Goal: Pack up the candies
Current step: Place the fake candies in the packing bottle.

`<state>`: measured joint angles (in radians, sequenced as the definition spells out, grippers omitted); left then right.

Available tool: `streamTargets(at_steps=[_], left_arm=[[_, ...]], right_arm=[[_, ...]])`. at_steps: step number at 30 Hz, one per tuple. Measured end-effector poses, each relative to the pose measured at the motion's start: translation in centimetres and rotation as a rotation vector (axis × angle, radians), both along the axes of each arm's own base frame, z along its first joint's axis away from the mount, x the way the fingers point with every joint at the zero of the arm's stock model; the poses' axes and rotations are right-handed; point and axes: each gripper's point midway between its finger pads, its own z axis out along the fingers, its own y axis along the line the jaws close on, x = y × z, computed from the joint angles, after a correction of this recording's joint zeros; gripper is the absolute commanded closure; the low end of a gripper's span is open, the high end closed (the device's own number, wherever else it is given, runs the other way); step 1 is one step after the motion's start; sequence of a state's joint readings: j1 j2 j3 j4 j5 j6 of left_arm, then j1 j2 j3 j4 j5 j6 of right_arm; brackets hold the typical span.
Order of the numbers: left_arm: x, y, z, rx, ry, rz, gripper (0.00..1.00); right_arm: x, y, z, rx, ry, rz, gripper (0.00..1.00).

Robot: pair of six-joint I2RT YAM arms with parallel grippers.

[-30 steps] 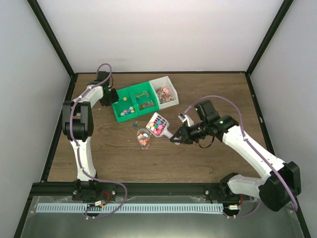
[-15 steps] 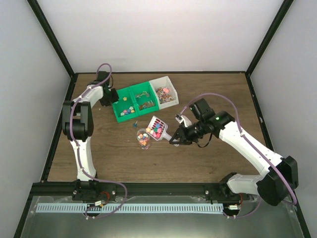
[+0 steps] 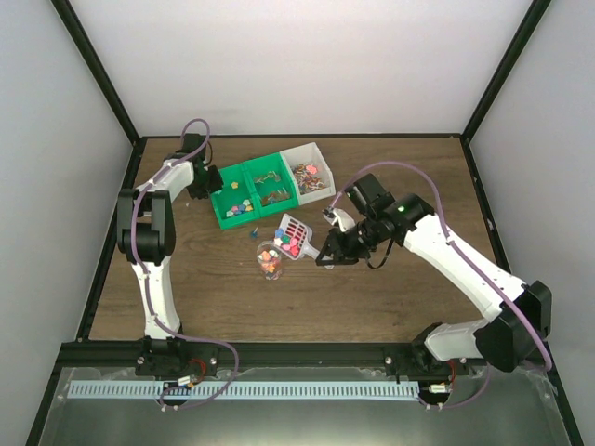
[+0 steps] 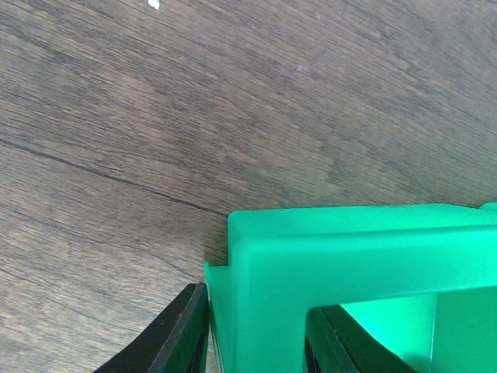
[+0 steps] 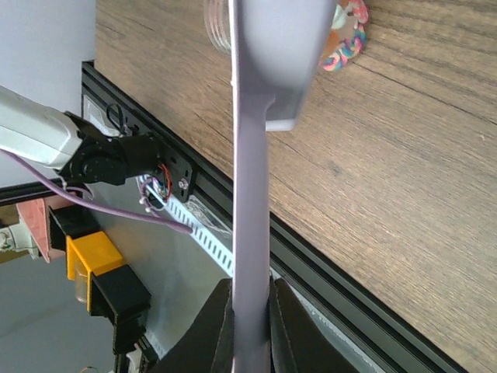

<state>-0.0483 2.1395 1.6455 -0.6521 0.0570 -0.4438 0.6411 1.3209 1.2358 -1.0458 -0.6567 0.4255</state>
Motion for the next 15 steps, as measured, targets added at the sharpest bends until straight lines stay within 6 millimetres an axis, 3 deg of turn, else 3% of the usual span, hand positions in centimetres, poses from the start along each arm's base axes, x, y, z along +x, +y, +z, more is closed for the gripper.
streamTargets(at_steps=[6,15], left_arm=[[0.03,0.03,-0.05,0.001,-0.002,0.001,0.67],[0.05,0.08,-0.11,0.0,-0.003,0.002,0.67]], right_arm=[[-0.27,-0.56,-0.84,-0.05,0.018,0.011,0.99],[-0.17,-0.71,-0.29,-0.097,-0.001,0.027,0.99]])
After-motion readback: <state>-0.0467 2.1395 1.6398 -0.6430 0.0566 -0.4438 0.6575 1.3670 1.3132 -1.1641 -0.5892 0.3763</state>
